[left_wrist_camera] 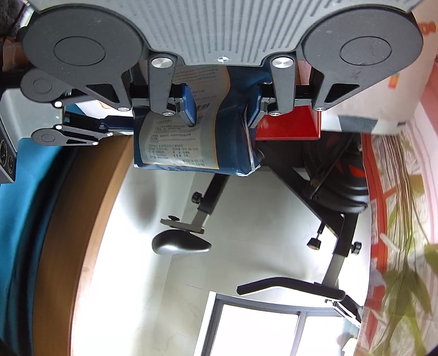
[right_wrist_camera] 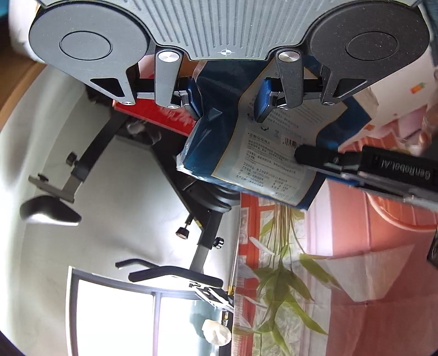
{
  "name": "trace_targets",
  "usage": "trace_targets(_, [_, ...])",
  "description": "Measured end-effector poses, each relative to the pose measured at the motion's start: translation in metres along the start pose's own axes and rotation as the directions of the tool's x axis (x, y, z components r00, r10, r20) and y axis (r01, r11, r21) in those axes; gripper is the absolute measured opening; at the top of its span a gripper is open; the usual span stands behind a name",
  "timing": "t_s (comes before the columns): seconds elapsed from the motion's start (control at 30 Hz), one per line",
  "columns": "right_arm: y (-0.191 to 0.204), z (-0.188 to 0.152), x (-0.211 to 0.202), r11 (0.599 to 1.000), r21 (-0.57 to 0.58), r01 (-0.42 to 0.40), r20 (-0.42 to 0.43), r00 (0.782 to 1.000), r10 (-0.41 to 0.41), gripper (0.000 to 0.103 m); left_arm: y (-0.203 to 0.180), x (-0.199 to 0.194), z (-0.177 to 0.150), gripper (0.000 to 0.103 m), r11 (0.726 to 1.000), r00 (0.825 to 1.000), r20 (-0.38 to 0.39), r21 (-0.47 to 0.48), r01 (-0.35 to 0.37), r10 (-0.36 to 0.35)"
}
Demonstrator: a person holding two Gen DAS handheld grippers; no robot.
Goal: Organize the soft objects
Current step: 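Lift the blue package with both grippers and carry it over the red box, then lower the blue package into the red box and open both grippers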
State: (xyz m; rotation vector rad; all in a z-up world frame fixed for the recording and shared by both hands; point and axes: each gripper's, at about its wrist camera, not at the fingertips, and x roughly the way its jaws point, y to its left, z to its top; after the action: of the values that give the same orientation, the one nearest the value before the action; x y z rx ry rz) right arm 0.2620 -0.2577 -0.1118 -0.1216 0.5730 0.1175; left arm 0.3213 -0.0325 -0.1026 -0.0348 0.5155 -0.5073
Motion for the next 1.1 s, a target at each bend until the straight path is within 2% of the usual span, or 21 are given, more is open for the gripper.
trace_targets(0.23, [-0.015,-0.011,0.062,0.994,-0.080,0.075,-0.075,0.994,-0.081,0.039,0.007,0.060,-0.007,0.042,1.000,0.997,-0.081,0.009,-0.017,0.018])
trace_targets(0.4, [-0.015,-0.031,0.093,0.991,-0.095,0.091,-0.158,0.982,-0.105,0.039,0.011,0.093,-0.023,0.039,0.999,0.981,-0.189,0.030,-0.026,0.031])
trace_targets(0.57, [-0.012,-0.048,0.112,0.994,-0.078,0.080,-0.244,0.965,-0.096,0.039,0.016,0.104,-0.035,0.038,1.000,0.960,-0.277,0.013,-0.026,0.028])
trace_targets(0.7, [-0.011,-0.058,0.123,0.998,-0.022,0.067,-0.327,0.942,-0.071,0.039,0.020,0.106,-0.040,0.038,1.000,0.942,-0.334,0.017,-0.025,0.029])
trace_targets(0.83, [-0.013,-0.065,0.131,0.996,0.039,0.086,-0.379,0.923,-0.065,0.039,0.021,0.110,-0.045,0.038,0.999,0.931,-0.361,0.027,-0.040,0.047])
trace_targets(0.97, [-0.018,-0.067,0.128,0.987,0.093,0.134,-0.386,0.918,-0.088,0.042,0.019,0.107,-0.047,0.038,0.997,0.931,-0.356,0.035,-0.069,0.076])
trace_targets(1.03, [-0.018,-0.065,0.123,0.984,0.098,0.150,-0.375,0.921,-0.103,0.043,0.018,0.099,-0.044,0.038,0.998,0.944,-0.324,0.035,-0.051,0.060])
trace_targets(1.1, [-0.020,-0.062,0.112,0.984,0.102,0.146,-0.346,0.933,-0.103,0.045,0.015,0.085,-0.043,0.042,0.998,0.958,-0.281,0.039,-0.049,0.058])
